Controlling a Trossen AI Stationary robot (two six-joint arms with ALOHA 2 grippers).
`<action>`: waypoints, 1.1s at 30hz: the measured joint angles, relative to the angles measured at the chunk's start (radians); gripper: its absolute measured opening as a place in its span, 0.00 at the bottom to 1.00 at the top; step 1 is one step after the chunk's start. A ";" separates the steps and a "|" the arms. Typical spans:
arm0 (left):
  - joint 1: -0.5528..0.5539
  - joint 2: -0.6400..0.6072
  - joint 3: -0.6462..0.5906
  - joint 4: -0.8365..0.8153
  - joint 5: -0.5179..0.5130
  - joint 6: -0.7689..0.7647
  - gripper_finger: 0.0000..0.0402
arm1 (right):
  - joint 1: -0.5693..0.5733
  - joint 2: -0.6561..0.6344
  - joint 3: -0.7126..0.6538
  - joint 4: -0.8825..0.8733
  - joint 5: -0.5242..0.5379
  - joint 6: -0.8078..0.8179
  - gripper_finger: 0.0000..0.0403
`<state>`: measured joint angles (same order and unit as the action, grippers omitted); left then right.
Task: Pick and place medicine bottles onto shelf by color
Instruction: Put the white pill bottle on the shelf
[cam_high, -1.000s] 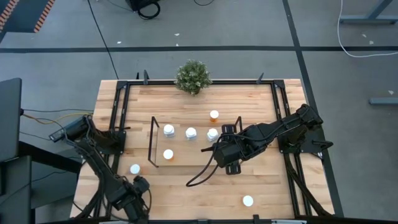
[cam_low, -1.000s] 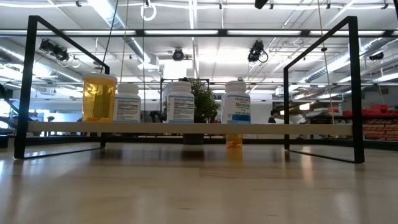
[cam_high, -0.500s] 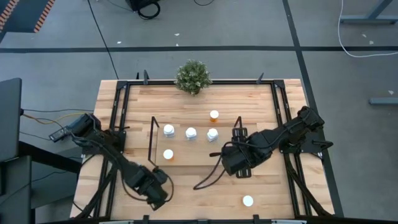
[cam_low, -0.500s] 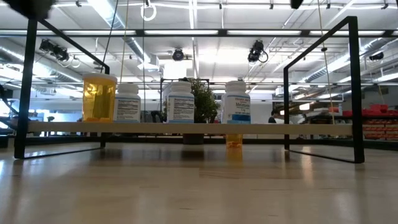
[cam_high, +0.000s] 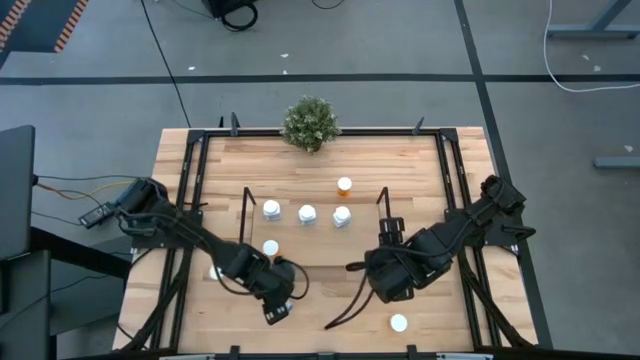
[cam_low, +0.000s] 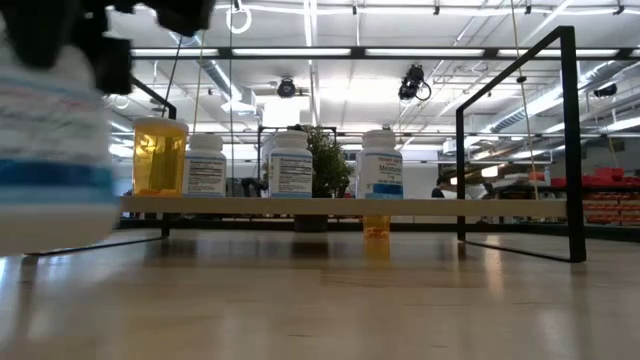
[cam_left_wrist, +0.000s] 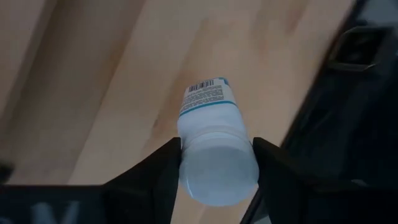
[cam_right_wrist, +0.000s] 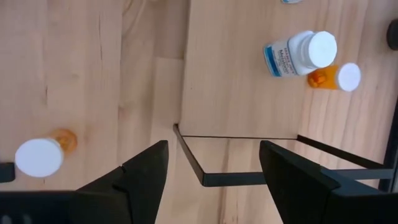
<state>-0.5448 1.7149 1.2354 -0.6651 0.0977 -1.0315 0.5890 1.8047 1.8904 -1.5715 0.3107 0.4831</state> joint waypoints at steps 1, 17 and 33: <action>0.006 0.000 0.000 0.026 0.000 0.017 0.47 | 0.003 0.000 0.000 0.000 0.001 0.000 0.64; 0.019 0.001 0.076 0.096 -0.100 0.273 0.48 | 0.003 0.000 0.000 0.000 0.003 0.007 0.64; 0.085 0.130 0.381 -0.159 -0.236 0.537 0.48 | 0.004 0.000 0.000 0.000 0.003 0.013 0.64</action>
<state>-0.4599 1.8446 1.6167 -0.8238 -0.1380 -0.4943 0.5926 1.8050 1.8904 -1.5715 0.3138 0.4959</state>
